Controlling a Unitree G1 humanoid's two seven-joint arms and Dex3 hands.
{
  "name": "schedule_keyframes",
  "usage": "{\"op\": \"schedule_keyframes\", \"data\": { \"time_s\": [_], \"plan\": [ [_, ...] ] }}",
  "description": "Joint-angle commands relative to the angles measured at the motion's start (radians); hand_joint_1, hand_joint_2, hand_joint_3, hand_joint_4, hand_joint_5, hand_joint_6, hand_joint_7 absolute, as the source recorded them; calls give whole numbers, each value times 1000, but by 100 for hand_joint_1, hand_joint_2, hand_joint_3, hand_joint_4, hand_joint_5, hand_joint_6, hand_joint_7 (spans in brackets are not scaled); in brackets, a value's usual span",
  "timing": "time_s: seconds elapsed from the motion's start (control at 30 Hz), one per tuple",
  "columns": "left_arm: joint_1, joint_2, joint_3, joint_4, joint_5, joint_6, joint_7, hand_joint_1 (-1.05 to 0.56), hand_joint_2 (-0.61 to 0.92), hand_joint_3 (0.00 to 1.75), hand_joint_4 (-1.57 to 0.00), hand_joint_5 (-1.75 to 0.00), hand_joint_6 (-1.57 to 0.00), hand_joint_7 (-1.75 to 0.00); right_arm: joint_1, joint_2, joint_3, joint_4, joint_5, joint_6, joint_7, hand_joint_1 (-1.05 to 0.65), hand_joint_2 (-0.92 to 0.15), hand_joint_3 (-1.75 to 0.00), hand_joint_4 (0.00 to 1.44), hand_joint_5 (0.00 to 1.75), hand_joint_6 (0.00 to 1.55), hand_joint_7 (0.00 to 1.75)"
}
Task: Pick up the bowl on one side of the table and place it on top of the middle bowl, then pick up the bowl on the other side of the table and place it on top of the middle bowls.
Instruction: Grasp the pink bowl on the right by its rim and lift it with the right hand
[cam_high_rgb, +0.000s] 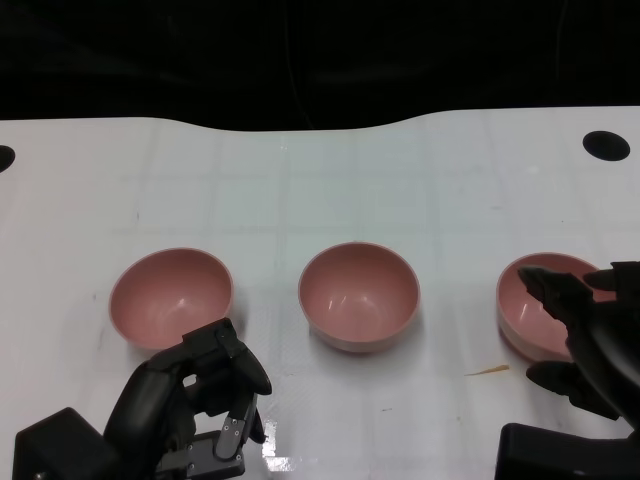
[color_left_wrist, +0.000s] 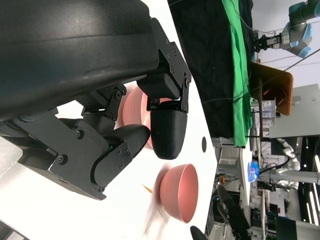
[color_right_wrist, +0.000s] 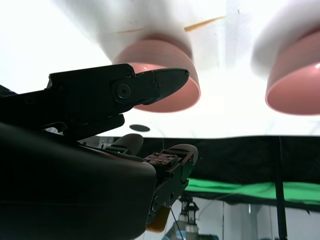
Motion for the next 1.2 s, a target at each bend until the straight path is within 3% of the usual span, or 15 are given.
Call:
{"op": "schedule_keyframes", "data": {
  "time_s": [0.03,0.5,0.77,1.03,1.1,1.17,1.2],
  "plan": [
    [-2,11,10,-8,-1,7,4,-11,50,124,-77,-175,-70,-151,-17,-25,2,14,-11,17,11,-76,-88,0,4,61,25,5],
    [15,2,4,-36,-2,21,8,-10,52,123,-78,-175,-69,-150,-82,-54,37,205,-7,31,-34,-77,-89,-1,7,52,26,2],
    [14,2,7,-43,-13,34,2,-11,51,122,-79,-175,-70,-150,-146,-52,93,354,23,26,-93,-65,-88,0,30,31,38,2],
    [12,0,9,-49,-13,46,5,-10,51,123,-79,-175,-70,-151,-197,-65,123,436,74,-1,-155,-53,-89,0,40,24,46,3],
    [11,-1,11,-47,-18,45,1,-9,51,123,-79,-175,-70,-150,-208,-72,131,465,81,-17,-189,-44,-89,0,55,23,58,5],
    [11,0,12,-46,-22,44,-3,-9,51,123,-79,-175,-70,-150,-213,-76,134,487,90,-33,-225,-42,-89,0,60,20,61,4],
    [12,1,12,-45,-23,41,-5,-9,51,123,-79,-175,-70,-150,-214,-78,135,499,96,-42,-245,-31,-91,-3,77,78,76,6]
  ]
}}
